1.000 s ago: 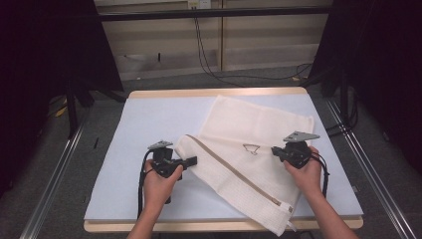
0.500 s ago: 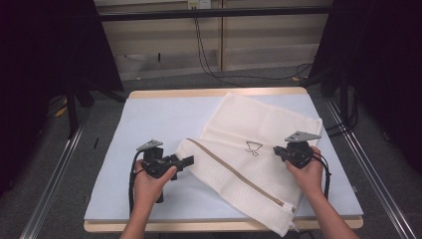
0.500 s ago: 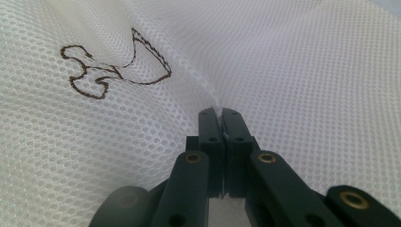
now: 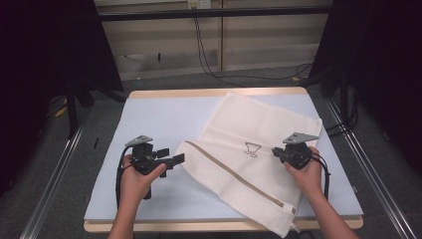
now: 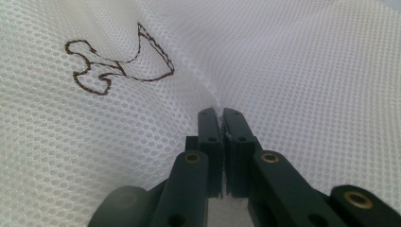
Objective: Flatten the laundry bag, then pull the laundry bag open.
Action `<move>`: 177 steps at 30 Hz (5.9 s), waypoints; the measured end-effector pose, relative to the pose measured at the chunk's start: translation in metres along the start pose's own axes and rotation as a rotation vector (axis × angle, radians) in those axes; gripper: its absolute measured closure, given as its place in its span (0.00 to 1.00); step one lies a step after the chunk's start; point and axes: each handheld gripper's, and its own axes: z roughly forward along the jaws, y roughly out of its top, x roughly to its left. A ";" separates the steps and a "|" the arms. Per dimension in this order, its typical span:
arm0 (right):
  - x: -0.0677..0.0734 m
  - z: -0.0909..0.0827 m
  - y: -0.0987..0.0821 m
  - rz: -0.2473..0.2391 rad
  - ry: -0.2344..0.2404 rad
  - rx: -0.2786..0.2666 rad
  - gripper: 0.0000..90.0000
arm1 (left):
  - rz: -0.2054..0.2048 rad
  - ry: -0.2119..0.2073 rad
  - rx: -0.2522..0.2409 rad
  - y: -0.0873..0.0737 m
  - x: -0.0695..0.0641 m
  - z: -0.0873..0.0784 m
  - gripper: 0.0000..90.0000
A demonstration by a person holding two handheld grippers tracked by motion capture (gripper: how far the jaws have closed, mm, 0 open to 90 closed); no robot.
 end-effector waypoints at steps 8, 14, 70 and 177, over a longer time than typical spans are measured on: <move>0.001 -0.004 0.002 0.034 0.008 -0.021 0.72 | 0.021 0.001 0.014 0.002 0.002 0.001 0.24; 0.000 -0.017 0.003 0.061 0.020 -0.035 0.49 | 0.048 0.031 0.040 0.002 0.003 0.014 0.28; -0.016 -0.043 -0.029 0.238 -0.135 0.073 0.68 | 0.046 0.123 0.259 -0.020 0.017 0.044 0.92; 0.019 -0.041 -0.018 0.087 0.071 0.034 0.92 | 0.015 -0.085 0.208 -0.011 -0.033 0.045 0.62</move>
